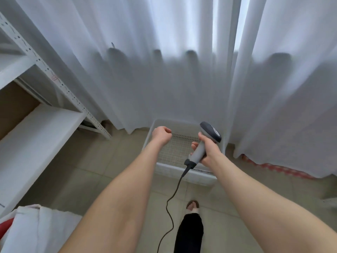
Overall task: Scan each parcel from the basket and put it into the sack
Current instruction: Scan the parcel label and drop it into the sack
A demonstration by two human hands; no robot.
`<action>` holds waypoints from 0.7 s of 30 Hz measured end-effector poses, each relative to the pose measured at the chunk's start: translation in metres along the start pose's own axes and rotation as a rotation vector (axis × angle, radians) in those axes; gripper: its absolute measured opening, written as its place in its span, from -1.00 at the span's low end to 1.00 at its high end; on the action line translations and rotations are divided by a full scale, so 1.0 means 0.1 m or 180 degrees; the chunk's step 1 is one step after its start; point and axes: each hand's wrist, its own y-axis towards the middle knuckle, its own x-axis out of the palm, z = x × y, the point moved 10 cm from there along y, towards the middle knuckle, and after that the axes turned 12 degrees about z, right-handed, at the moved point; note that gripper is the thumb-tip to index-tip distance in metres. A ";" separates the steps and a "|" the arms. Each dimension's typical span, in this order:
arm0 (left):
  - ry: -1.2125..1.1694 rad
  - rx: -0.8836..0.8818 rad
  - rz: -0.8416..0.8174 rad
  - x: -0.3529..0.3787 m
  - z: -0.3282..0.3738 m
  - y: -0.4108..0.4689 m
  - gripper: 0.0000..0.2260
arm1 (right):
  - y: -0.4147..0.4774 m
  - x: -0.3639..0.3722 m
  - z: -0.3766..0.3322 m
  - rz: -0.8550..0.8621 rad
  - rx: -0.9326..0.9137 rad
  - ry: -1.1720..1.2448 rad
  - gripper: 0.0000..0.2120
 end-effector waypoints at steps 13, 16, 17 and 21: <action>0.0384 -0.0224 -0.0939 2.51 -0.08 2.04 -0.72 | 2.90 0.04 -0.33 0.0802 0.0621 -0.0250 -0.76; 0.0418 -0.0356 -0.1140 3.27 -0.40 2.32 -0.69 | 3.66 -0.05 -0.09 0.0863 0.0770 -0.0295 -0.79; 0.0448 -0.0393 -0.1196 3.52 -0.54 2.39 -0.69 | 3.91 -0.07 0.03 0.0858 0.0831 -0.0328 -0.79; 0.0605 -0.0531 -0.1359 4.51 -1.12 2.63 -0.66 | 4.81 -0.28 0.48 0.0967 0.1056 -0.0536 -0.79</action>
